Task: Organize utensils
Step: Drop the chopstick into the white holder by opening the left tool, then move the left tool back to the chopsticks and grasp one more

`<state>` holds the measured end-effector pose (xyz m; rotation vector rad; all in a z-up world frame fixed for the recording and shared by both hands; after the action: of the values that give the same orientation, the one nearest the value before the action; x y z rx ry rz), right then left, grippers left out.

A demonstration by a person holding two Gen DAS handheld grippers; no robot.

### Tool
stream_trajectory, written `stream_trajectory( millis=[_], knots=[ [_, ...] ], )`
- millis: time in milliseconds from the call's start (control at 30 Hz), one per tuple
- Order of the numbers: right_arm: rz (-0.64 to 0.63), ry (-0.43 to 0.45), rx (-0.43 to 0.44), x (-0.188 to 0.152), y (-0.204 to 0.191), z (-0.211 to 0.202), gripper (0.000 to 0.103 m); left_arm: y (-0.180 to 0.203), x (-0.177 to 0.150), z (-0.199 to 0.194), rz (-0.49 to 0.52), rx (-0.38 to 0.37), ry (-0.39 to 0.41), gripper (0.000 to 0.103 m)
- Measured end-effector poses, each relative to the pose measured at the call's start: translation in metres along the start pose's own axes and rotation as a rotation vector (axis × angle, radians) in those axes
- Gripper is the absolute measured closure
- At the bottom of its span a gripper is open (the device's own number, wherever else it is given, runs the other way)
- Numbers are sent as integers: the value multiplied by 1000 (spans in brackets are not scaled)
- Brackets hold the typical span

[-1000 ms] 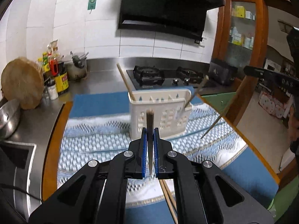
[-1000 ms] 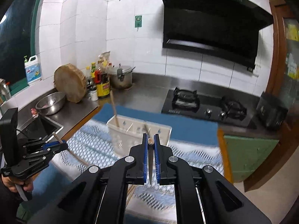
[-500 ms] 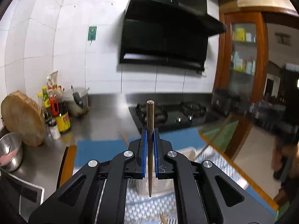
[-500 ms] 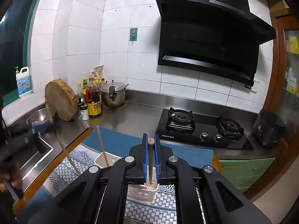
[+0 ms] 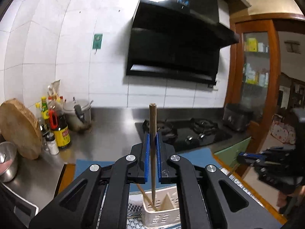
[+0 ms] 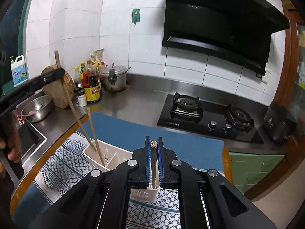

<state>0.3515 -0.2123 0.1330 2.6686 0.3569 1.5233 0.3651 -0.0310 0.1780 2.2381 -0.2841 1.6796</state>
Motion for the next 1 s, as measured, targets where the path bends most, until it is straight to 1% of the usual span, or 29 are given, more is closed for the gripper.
stream_trajectory(
  millis=[100,233,267,333,467,533,667,733,833,900,967,1000],
  knots=[
    [-3,-11,3,-5,-2,5,96,-12,-15,14,-37,-5,-48,98],
    [3,-16,6,-7,-3,7,96,-22,-29,23,-66,-4,-92,97],
    [6,-14,6,-8,-3,5,95,-25,-32,23,-70,0,-96,94],
    [12,-11,11,-8,-1,2,87,-27,-35,23,-69,1,-109,94],
    [24,8,10,-11,4,-15,81,-24,-37,13,-73,-6,-117,94],
    [28,22,14,-14,5,-31,76,-20,-39,1,-72,-13,-115,94],
    [33,44,42,-35,2,-68,72,-7,-47,-30,-64,-22,-120,94],
    [35,52,57,-47,-1,-85,68,-1,-59,-51,-65,-22,-138,92],
    [35,56,88,-74,-10,-111,61,8,-77,-78,-61,-19,-149,81],
    [29,54,101,-92,-17,-123,60,13,-92,-97,-62,-24,-163,81],
    [35,51,114,-109,-23,-133,57,17,-104,-111,-62,-25,-175,81],
    [41,44,126,-121,-26,-138,53,21,-114,-121,-58,-22,-183,81]
  ],
)
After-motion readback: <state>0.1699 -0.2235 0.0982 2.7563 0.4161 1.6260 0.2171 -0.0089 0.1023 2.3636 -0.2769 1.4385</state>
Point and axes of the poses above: each gripper's, at about its wrist camera, not at the fingertips, and z roughly the way its jaws point, y to its right, x to its top, the point moved 4 cm from there along z, roughly the way its jaws point, and after that the axes turned 10 degrees about -x, right-handed, at the moved point
